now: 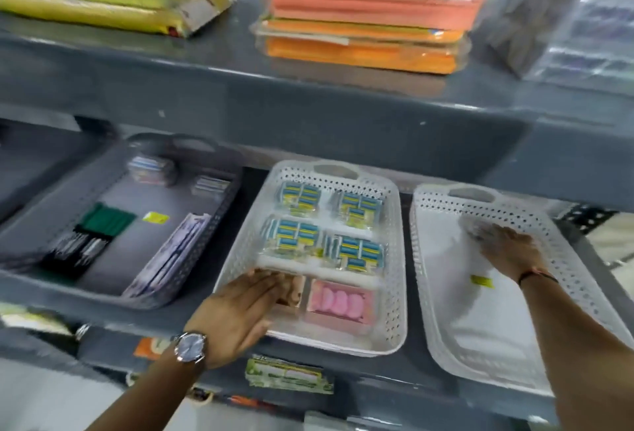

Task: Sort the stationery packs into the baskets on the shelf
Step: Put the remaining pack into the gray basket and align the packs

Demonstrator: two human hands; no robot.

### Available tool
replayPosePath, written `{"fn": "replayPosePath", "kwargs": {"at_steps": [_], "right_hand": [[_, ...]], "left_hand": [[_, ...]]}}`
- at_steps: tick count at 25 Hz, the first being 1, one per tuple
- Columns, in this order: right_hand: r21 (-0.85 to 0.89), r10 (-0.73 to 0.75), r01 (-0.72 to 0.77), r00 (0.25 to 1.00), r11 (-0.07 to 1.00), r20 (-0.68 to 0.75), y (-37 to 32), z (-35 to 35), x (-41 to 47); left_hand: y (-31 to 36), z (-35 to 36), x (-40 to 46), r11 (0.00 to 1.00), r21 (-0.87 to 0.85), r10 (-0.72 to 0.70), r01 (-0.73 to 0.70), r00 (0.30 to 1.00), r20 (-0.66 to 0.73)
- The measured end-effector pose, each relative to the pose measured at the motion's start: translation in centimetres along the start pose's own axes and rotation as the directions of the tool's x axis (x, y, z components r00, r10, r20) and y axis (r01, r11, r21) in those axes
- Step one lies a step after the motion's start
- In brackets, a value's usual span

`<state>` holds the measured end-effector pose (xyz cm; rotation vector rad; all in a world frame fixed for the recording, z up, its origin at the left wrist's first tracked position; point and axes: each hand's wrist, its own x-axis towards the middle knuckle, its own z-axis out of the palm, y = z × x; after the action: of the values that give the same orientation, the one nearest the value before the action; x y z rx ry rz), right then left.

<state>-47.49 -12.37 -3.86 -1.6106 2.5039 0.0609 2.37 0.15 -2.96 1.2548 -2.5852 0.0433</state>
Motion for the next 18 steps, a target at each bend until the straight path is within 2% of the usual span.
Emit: {"fn": "replayPosePath", "kwargs": {"at_steps": [3, 6, 9, 12, 14, 17, 18], "right_hand": [[0.018, 0.033, -0.031, 0.995, 0.999, -0.097, -0.5, 0.1, 0.1], [0.181, 0.072, -0.059, 0.995, 0.982, -0.066, -0.8, -0.4, -0.2], [0.299, 0.028, 0.0, 0.995, 0.954, -0.091, -5.6, -5.2, -6.3], [0.356, -0.118, 0.175, 0.977, 0.918, -0.176, -10.6, -7.9, -9.5], [0.327, -0.252, 0.347, 0.92, 0.879, -0.3, -14.6, -8.5, -10.9], [0.321, -0.452, 0.545, 0.832, 0.775, -0.321, -23.1, -9.3, -12.9], [0.343, -0.457, 0.539, 0.839, 0.769, -0.295, -26.0, -9.2, -13.2]], "left_hand": [[0.2, 0.1, -0.1, 1.0, 0.007, -0.023, 0.023, 1.0, 0.009], [0.3, -0.1, -0.4, 0.998, 0.059, -0.021, 0.018, 0.999, 0.039], [-0.4, -0.4, -1.5, 0.992, 0.129, 0.005, -0.017, 0.996, 0.089], [-2.2, -1.6, -3.6, 0.987, 0.161, -0.021, 0.013, 0.999, 0.048], [-3.9, -2.7, -5.1, 0.98, 0.177, -0.086, 0.088, 0.996, -0.019], [-6.8, -3.2, -7.4, 0.97, 0.173, -0.162, 0.171, 0.985, -0.063], [-7.6, -3.0, -7.9, 0.968, 0.179, -0.167, 0.174, 0.984, -0.055]]}}
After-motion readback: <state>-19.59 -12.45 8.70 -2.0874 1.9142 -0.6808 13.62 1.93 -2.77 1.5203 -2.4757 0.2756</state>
